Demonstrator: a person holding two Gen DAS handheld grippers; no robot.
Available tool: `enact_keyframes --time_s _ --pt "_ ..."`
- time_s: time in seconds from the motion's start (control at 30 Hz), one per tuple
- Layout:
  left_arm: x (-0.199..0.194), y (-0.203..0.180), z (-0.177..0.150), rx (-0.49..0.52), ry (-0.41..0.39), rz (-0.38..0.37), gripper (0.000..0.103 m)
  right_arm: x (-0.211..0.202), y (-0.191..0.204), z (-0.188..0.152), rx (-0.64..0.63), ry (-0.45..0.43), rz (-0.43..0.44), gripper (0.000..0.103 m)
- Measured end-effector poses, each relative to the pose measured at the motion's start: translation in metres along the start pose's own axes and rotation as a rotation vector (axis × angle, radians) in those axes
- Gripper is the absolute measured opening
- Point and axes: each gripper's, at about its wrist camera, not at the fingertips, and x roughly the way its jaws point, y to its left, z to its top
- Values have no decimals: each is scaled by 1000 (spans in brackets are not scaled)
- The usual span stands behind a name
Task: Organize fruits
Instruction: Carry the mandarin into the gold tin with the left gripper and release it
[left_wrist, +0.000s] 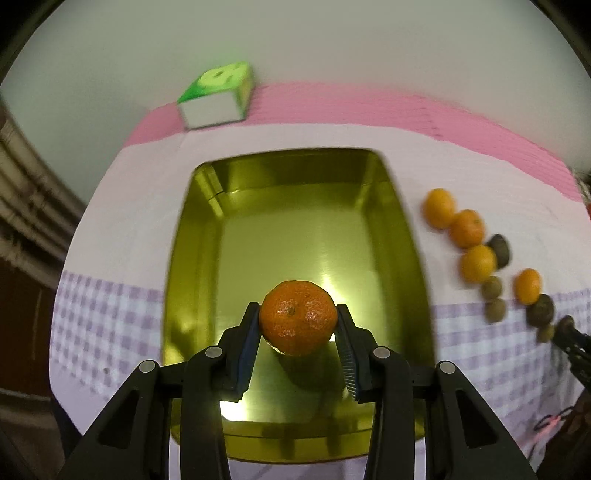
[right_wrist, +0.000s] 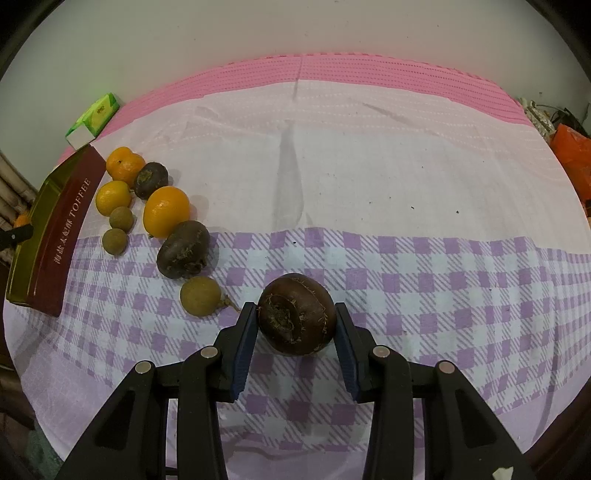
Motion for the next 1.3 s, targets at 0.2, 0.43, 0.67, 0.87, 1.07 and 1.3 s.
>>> enact_keyframes --time_s 0.2,0.43,0.67,0.87,1.07,1.3 --pt "15 17 -6 -5 33 9 40 1 -1 0 2 0 0 38" --pt "30 16 -18 11 67 20 40 -1 2 -1 -1 0 0 37" --pt "34 22 -26 9 73 32 40 -2 3 1 -16 -14 7 37" --pt "35 21 -30 13 87 41 40 0 4 2 -26 -17 -1 37" --pt "36 23 -30 12 85 43 41 1 7 3 -34 -14 -8 37" --pt "36 23 -32 21 82 49 41 4 10 4 -51 -12 -13 37"
